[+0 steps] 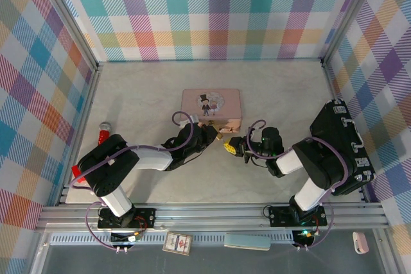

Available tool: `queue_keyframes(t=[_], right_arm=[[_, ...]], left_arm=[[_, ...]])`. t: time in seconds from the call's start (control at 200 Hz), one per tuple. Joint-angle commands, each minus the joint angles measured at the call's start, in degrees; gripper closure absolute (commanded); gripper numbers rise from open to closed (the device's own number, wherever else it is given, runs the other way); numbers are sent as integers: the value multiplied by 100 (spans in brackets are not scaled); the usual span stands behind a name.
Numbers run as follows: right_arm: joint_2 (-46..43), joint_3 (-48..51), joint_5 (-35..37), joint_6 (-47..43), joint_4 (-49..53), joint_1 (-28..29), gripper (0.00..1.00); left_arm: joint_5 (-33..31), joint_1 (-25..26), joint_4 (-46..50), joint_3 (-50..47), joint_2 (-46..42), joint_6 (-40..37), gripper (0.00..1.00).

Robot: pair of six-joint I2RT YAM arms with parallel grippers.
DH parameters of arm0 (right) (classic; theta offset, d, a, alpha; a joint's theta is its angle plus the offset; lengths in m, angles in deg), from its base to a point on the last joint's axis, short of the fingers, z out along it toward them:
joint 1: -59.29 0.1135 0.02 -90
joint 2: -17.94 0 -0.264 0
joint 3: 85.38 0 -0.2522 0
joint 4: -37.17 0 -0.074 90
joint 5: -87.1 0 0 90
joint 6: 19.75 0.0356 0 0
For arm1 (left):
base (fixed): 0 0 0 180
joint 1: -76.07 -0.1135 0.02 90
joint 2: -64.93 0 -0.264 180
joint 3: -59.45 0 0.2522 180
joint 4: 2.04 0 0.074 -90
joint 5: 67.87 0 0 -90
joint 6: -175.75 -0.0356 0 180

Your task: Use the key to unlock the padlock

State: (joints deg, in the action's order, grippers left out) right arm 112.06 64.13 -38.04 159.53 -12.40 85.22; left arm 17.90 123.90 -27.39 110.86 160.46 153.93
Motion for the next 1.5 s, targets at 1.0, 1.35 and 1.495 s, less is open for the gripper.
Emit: queue_keyframes(t=[1.0, 1.35, 1.495], right_arm=[[-289, -191, 856, -174, -741, -62, 95], [-284, -447, 634, -349, -645, 43, 87], [-609, -347, 544, -852, 182, 19, 69]], left_arm=[[1293, 569, -537, -16, -294, 125, 100], [1270, 578, -306, 47, -225, 159, 100], [988, 556, 493, 108, -436, 93, 100]])
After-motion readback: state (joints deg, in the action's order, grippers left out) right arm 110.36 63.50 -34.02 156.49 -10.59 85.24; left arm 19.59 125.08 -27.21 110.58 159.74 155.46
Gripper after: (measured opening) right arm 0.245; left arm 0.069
